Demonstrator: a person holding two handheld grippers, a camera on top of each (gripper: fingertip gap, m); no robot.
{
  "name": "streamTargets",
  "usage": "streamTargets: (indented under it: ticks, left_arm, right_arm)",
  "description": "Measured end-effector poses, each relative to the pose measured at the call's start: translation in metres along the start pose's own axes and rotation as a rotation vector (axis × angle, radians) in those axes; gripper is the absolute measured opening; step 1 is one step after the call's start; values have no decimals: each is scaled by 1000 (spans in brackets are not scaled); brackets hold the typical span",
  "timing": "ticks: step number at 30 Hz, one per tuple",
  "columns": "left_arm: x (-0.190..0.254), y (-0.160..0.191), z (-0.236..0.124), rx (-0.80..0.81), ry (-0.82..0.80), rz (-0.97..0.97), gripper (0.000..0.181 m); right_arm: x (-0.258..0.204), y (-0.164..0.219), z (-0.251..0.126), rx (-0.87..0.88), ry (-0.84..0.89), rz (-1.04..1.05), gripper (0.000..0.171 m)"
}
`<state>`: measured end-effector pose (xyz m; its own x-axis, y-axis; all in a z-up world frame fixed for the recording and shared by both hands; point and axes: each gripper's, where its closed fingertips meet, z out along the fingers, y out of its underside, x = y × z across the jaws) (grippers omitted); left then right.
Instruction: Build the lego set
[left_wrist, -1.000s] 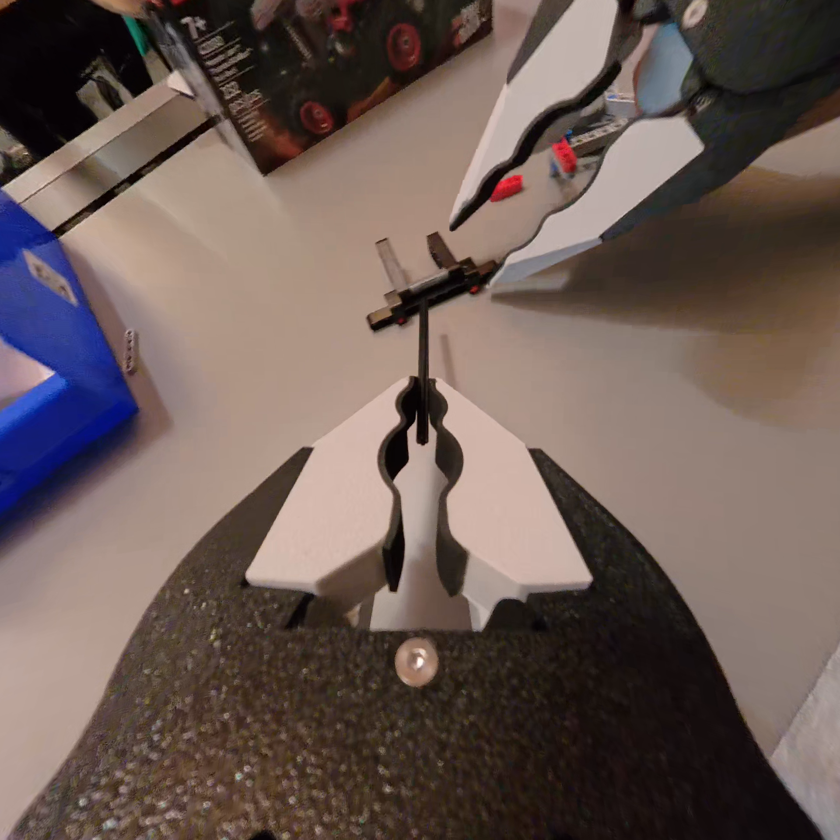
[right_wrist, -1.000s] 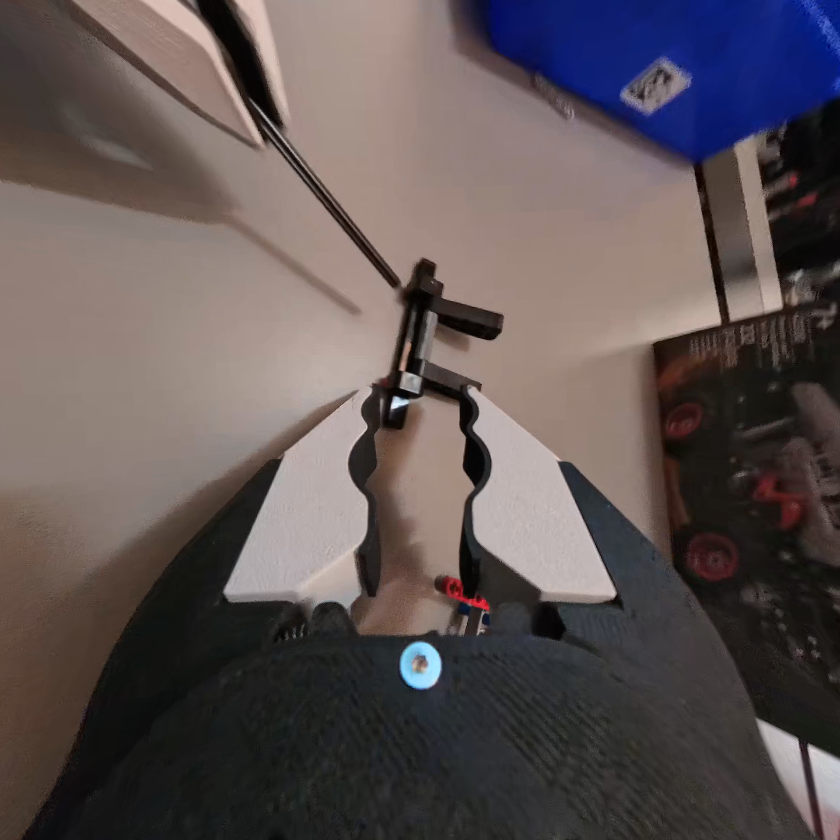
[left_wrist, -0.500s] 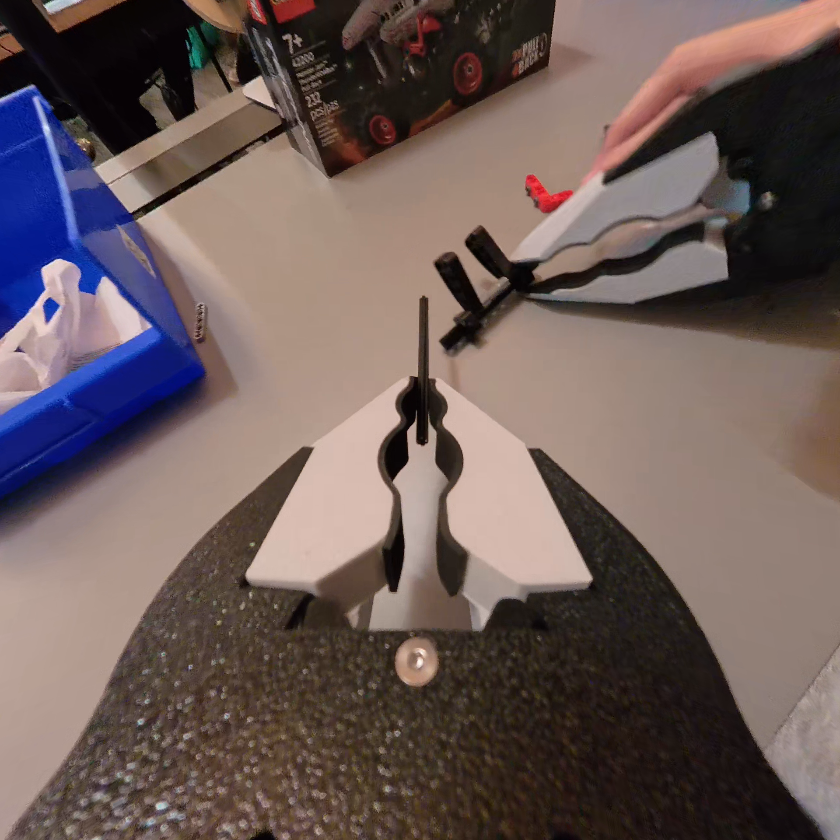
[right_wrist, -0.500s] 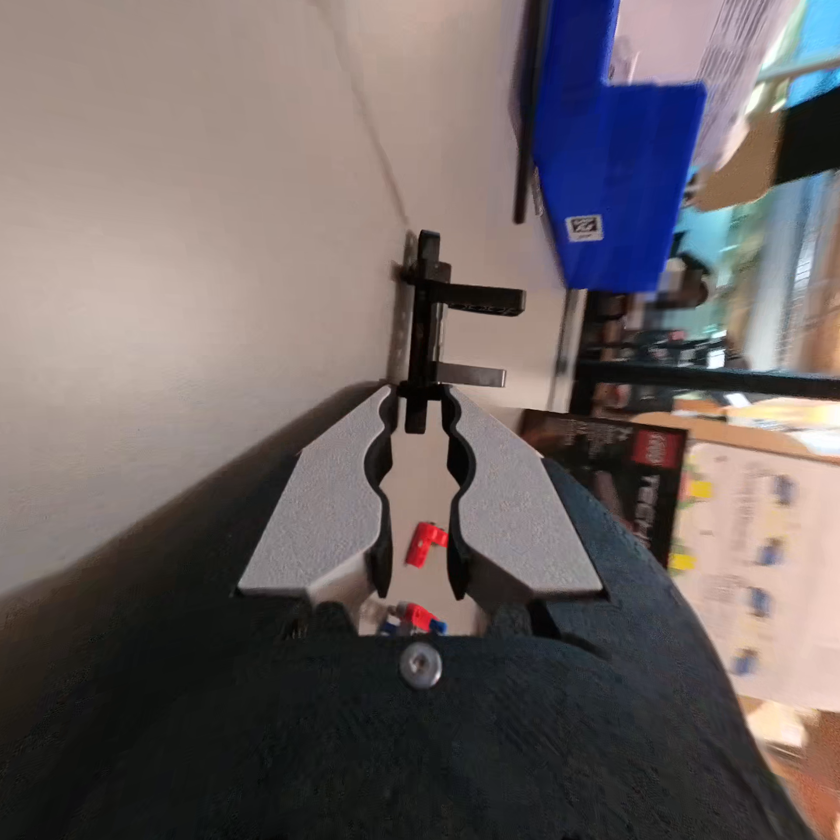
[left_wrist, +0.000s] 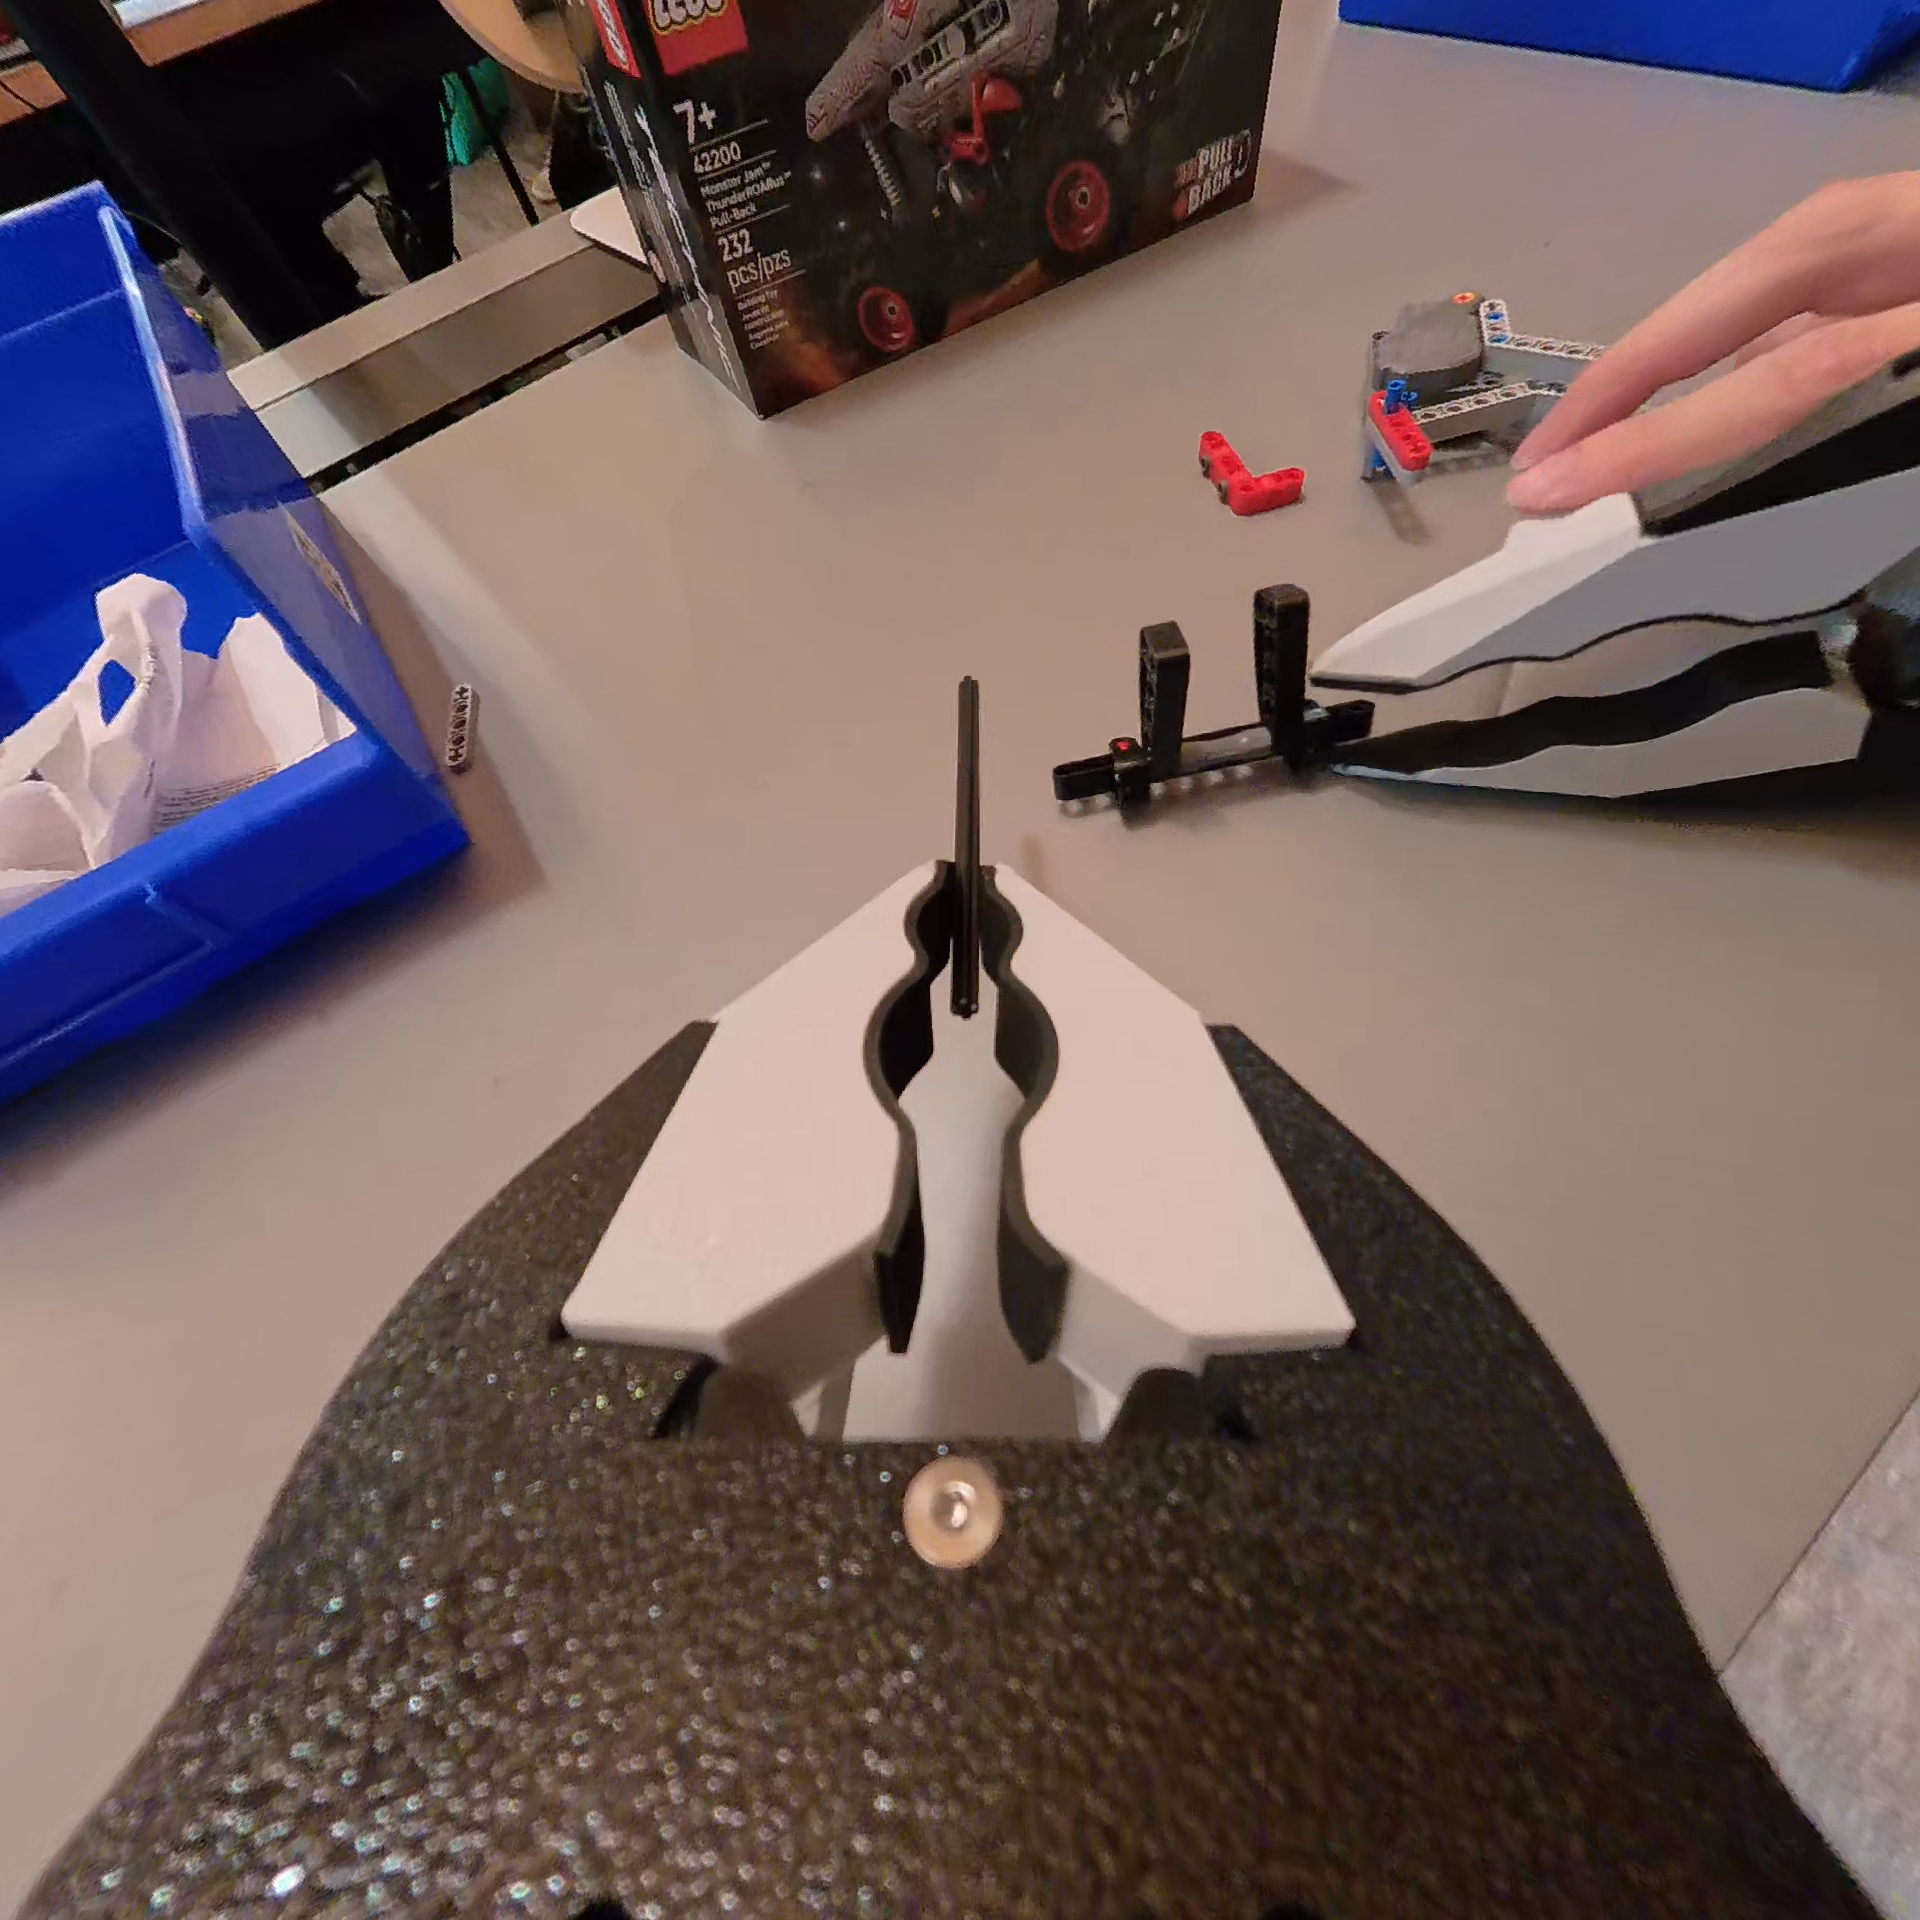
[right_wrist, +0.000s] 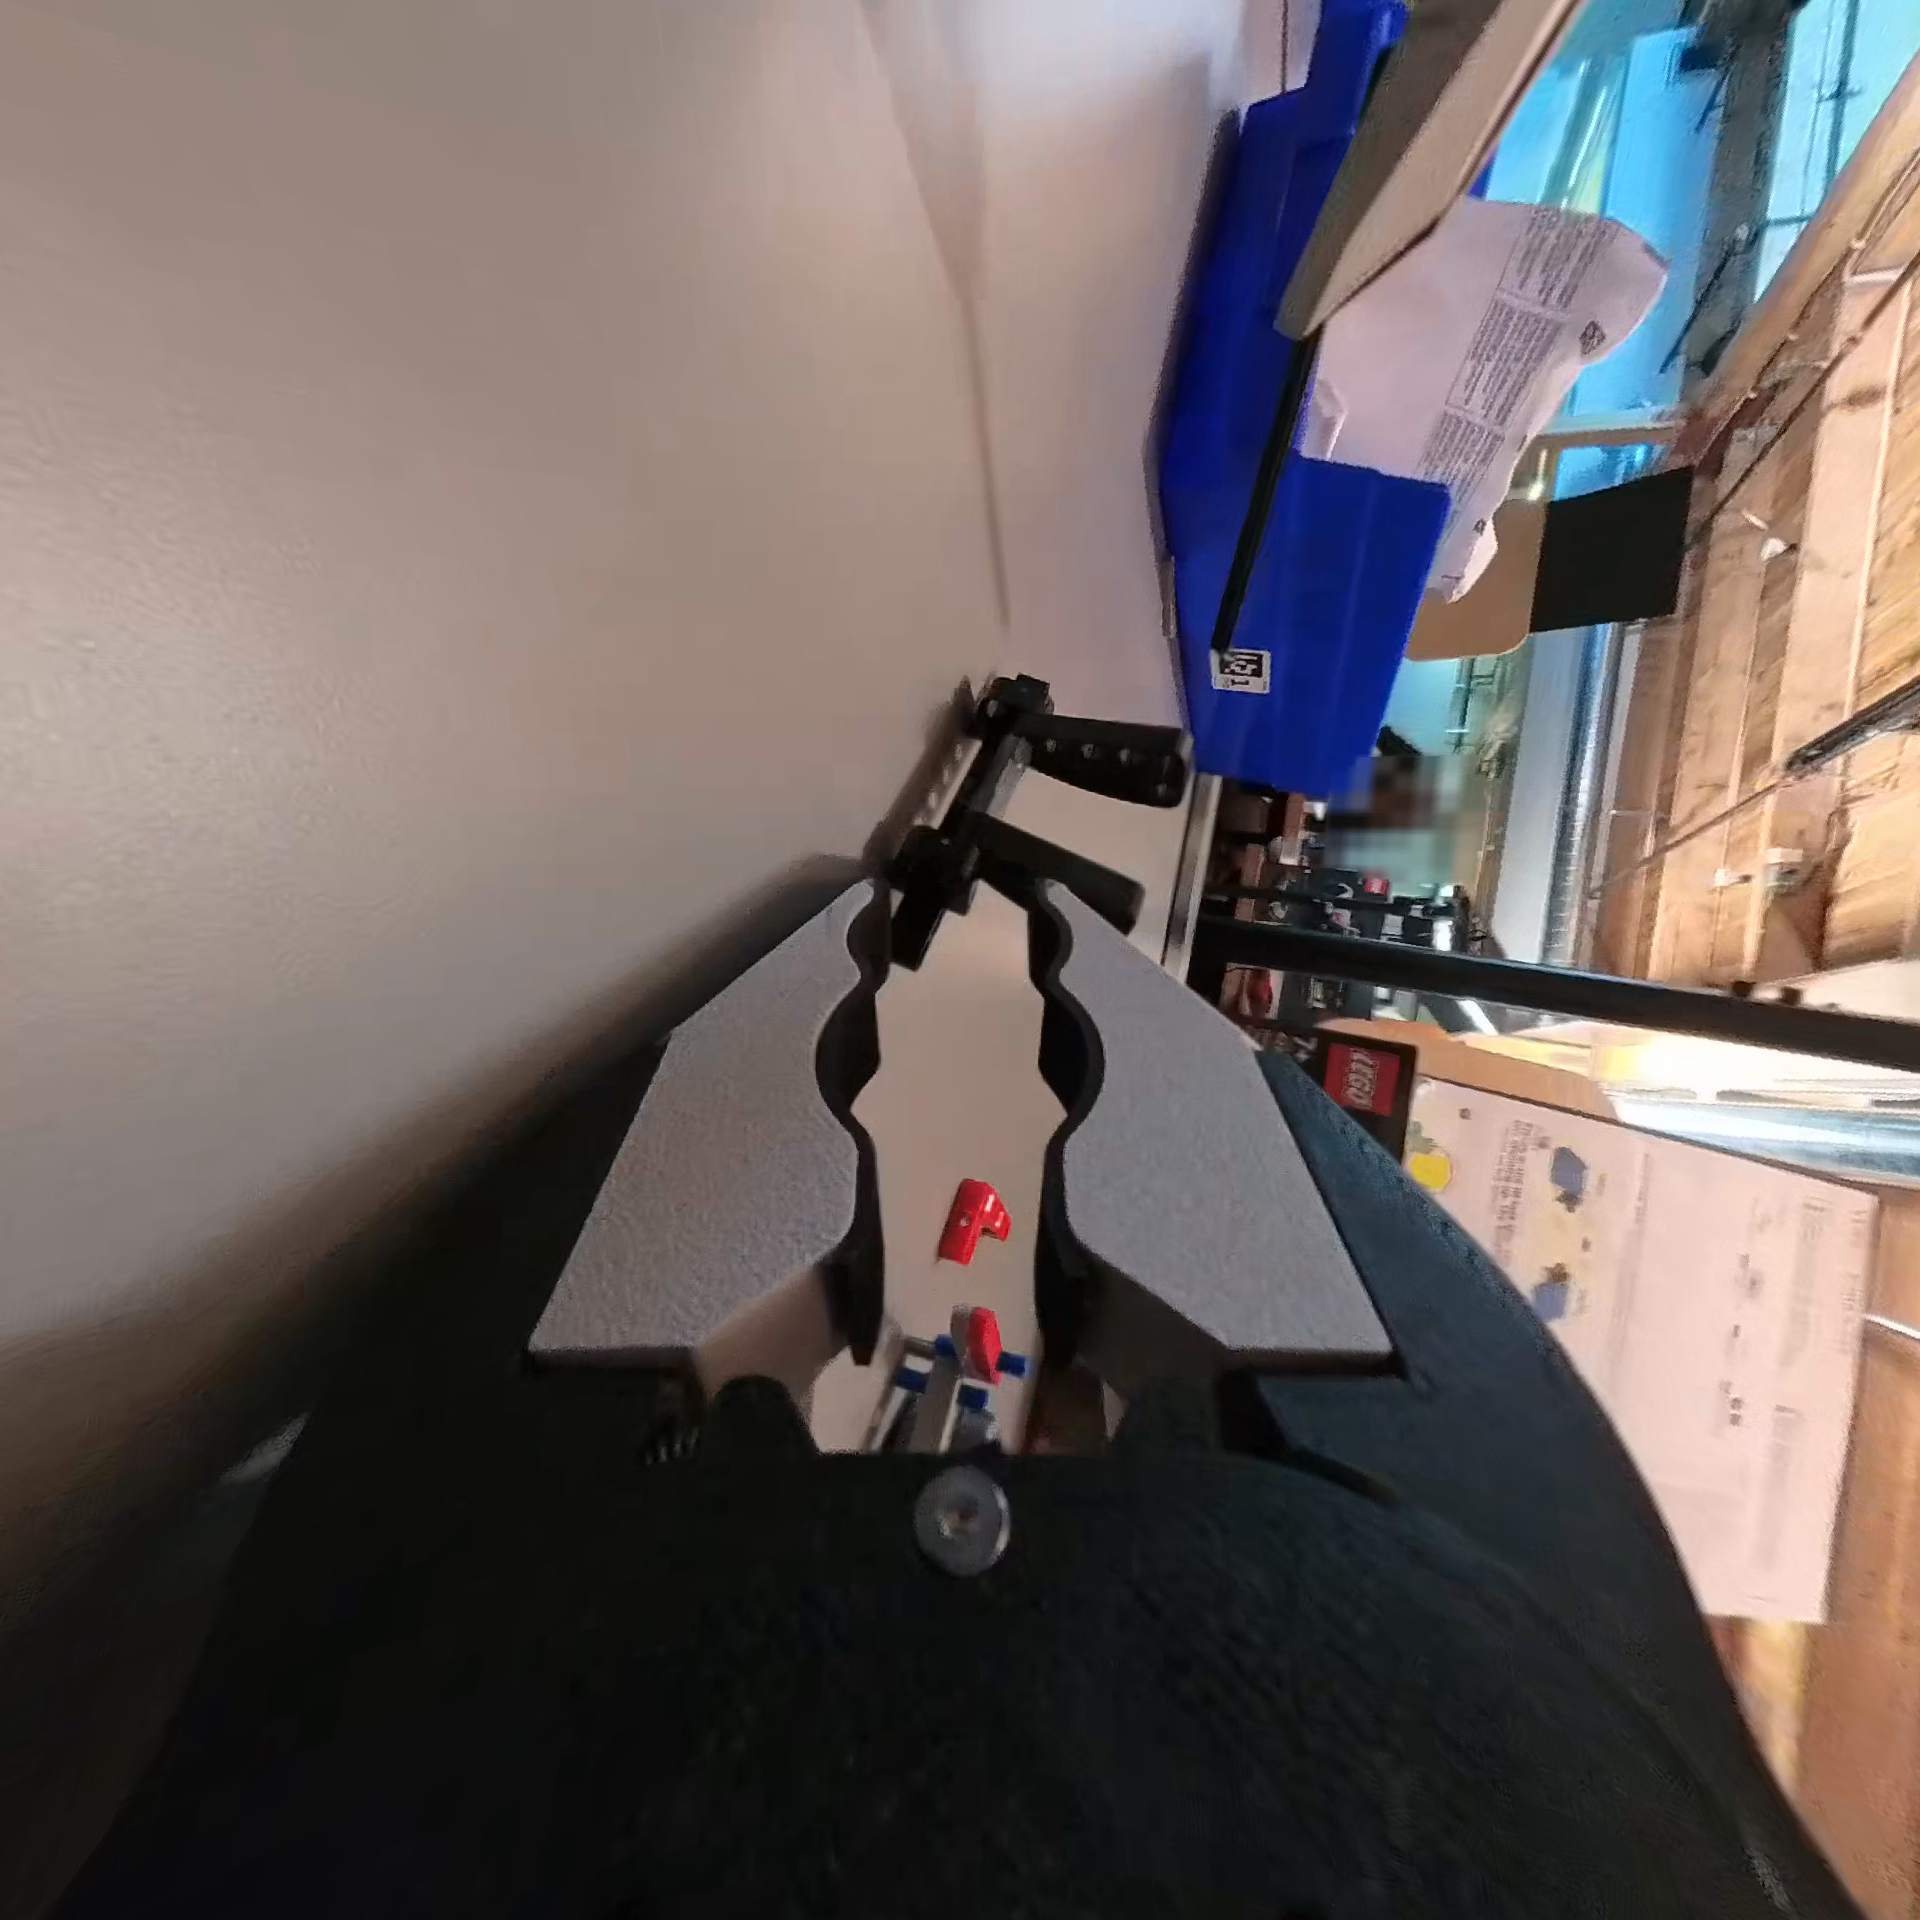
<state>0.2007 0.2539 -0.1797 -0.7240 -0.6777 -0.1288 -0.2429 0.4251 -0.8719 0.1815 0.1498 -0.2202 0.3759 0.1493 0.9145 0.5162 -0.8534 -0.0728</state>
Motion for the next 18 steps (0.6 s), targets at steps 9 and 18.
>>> streamTargets:
  ticks: [9,18]
  left_arm:
    - [0,-5,-11,-11,-18,22,2]
    - [50,-19,-21,-99,105,116,2]
  right_arm:
    - [23,5,-33,236,-150,558,40]
    - [72,-11,-43,513,-157,736,33]
